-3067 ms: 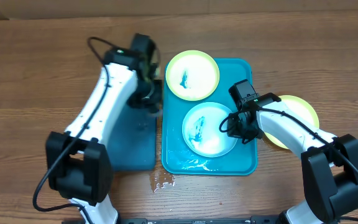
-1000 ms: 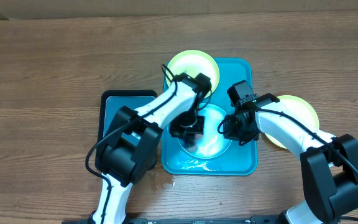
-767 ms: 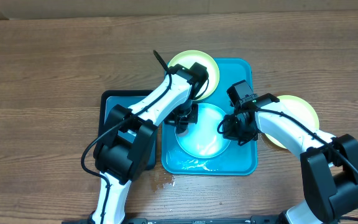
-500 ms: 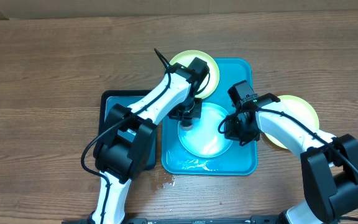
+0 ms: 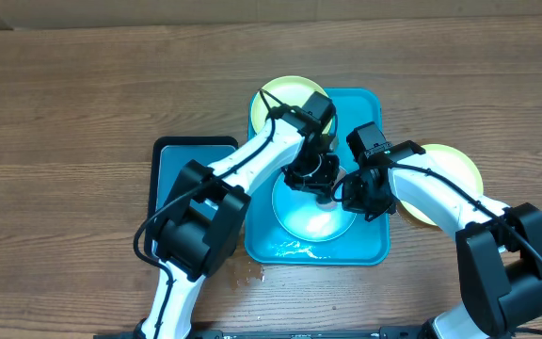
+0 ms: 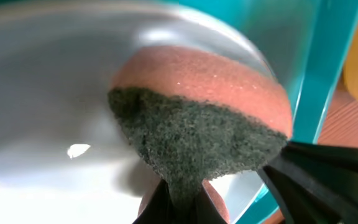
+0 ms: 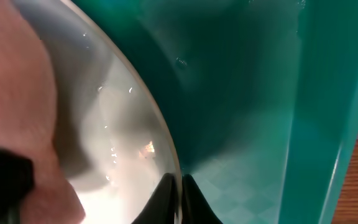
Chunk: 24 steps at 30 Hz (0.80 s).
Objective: Clean dirty plates on tray and stack at the side
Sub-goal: 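Scrub the light blue plate with the sponge in the left gripper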
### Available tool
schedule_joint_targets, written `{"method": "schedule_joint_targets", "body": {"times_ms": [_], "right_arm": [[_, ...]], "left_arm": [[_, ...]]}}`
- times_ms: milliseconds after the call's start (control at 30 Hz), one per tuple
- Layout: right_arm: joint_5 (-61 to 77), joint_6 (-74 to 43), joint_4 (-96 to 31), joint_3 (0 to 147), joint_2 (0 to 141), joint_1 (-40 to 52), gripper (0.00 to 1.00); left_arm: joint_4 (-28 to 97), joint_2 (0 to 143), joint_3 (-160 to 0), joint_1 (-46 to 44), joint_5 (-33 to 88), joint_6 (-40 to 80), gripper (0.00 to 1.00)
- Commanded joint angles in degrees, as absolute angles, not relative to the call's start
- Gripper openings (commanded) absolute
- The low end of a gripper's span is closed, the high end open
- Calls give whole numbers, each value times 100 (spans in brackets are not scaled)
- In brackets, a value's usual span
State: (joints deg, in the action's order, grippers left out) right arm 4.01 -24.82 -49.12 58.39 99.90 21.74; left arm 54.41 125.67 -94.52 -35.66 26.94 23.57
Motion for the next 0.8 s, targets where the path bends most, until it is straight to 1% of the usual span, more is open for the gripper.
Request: {"method": "schedule_joint_targets", "body": {"times_ms": [0,133,200,233,300,367,600,667,700,767], "right_arm": [[180,-2418,-4974,5769,9935,2158,4],[178,-2418,-4969,5769,9935,2158,4],[180,-2418,-4960,5769,9935,2156,4],[180,-2418,-4954,5769,9935,2158,4],[178,-2418,-4954,5769,9935,2158,4],[178,-2418,-4952,5769,9935,2158,4],[180,-2418,-4956,5769,9935,2158,4],[180,-2418,-4956,5769,9935,2156,4],[180,-2418,-4956,5769,9935,2158,4],[180,-2418,-4958,5769,9935,2158,4]], "left_arm": [[5690,12637,-9461,-3522,2353,2593,4],[6204,12637,-9459,-3518,1240,2845,4],[6530,12637,-9459,-3518,346,3004,4],[6783,12637,-9459,-3518,-464,3122,4],[6965,12637,-9459,-3518,-1192,3135,4],[7048,12637,-9461,-3518,-1610,3131,4],[6954,12637,-9461,-3518,-2078,3131,4],[6761,12637,-9461,-3518,-1658,3046,4],[6523,12637,-9461,-3518,-1203,2842,4],[6250,12637,-9461,-3518,-676,2705,4]]}}
